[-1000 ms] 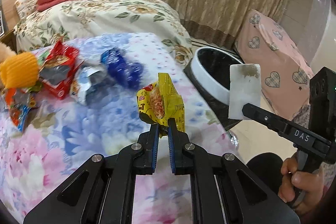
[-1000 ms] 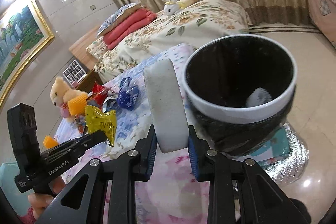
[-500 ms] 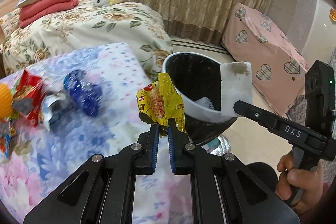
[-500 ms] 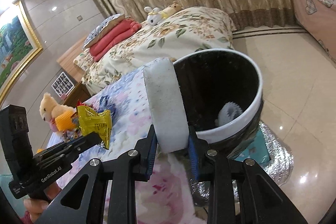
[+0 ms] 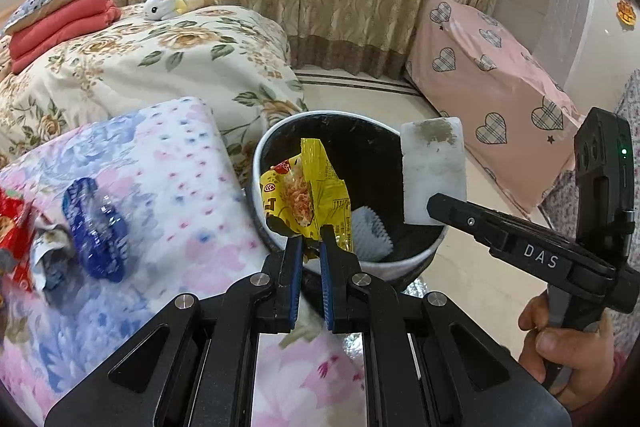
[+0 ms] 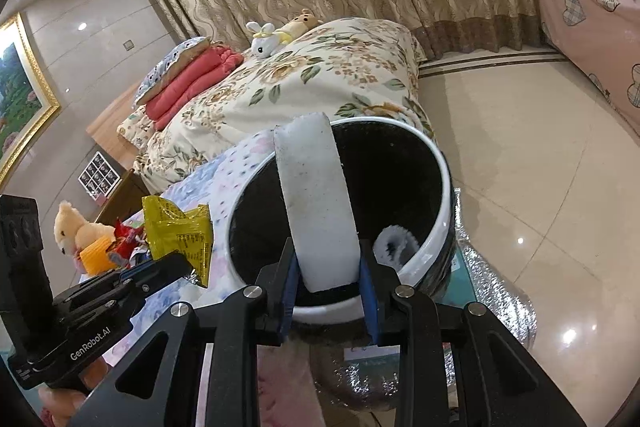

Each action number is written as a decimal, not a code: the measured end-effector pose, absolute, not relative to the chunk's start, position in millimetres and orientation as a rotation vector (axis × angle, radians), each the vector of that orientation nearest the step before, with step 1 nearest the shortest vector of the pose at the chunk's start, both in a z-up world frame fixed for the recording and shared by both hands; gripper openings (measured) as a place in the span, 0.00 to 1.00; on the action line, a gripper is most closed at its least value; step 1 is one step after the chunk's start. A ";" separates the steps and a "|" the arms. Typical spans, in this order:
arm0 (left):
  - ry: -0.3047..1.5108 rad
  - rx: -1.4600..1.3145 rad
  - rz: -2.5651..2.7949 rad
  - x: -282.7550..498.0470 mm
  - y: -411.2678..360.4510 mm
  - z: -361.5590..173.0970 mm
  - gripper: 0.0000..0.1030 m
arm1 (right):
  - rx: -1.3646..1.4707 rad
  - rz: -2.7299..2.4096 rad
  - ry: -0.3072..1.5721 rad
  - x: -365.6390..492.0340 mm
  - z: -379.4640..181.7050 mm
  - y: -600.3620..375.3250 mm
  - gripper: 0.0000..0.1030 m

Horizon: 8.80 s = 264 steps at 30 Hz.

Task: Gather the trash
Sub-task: 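Carry the white block and yellow wrapper over the bin and release both, then grasp the silver wrapper with the right tool while the left tool grasps the orange Ovaltine packet, then carry both wrappers over the bin and open both tools to drop them, then grasp the blue plastic bag with the right tool while the left tool grasps the orange foam net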

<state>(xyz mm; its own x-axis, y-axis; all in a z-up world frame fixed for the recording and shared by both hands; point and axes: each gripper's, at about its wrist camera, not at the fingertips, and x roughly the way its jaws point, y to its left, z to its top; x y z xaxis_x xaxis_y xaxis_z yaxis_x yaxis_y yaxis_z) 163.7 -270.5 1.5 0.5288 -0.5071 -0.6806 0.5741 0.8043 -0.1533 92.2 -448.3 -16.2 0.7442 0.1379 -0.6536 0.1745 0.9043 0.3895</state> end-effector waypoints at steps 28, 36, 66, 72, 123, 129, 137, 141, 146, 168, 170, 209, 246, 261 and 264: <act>0.835 0.041 -0.636 172.2 -270.3 -16.0 0.50 | 0.484 -0.063 0.744 102.4 -16.2 -465.9 0.68; 0.839 -0.034 -0.580 157.3 -225.8 -15.9 0.57 | 0.450 -0.008 0.724 94.4 -7.1 -432.0 0.85; 0.858 -0.163 -0.266 131.4 -55.7 -46.1 0.58 | 0.375 0.230 0.814 97.0 -25.8 -301.6 0.87; 0.868 -0.191 -0.217 133.5 -32.2 -52.2 0.58 | 0.376 0.250 0.825 103.8 -29.8 -290.0 0.87; 0.872 -0.272 -0.153 175.0 76.0 -62.2 0.11 | 0.321 0.358 0.872 153.1 -50.8 -156.8 0.08; 0.873 -0.249 -0.185 137.0 58.1 -56.7 0.11 | 0.328 0.395 0.862 121.6 -43.9 -170.7 0.07; 0.879 -0.208 -0.276 110.7 11.1 -48.2 0.11 | 0.352 0.399 0.828 94.7 -31.3 -200.8 0.06; 0.870 -0.174 -0.310 114.6 -14.3 -41.5 0.11 | 0.367 0.380 0.813 88.5 -28.7 -220.8 0.06; 0.875 -0.170 -0.351 122.8 -36.5 -36.7 0.11 | 0.389 0.355 0.794 84.0 -23.9 -247.6 0.05; 0.847 -0.066 -0.535 140.0 -161.2 -9.1 0.11 | 0.448 0.217 0.718 85.5 2.0 -364.3 0.05; 0.844 -0.055 -0.548 143.0 -171.3 -7.4 0.11 | 0.453 0.203 0.712 86.7 3.2 -373.9 0.05; 0.867 0.050 -0.649 183.9 -282.9 -12.3 0.46 | 0.522 0.047 0.737 120.1 -17.8 -465.9 0.46; 0.879 -0.135 -0.317 122.9 -77.8 -45.9 0.60 | 0.399 0.236 0.784 96.4 -16.3 -308.0 0.89; 0.890 -0.200 -0.173 115.9 -7.7 -57.4 0.63 | 0.370 0.314 0.844 113.1 -34.5 -256.9 0.89; 0.891 -0.214 -0.156 119.7 1.0 -58.1 0.64 | 0.366 0.320 0.850 116.8 -37.1 -251.2 0.89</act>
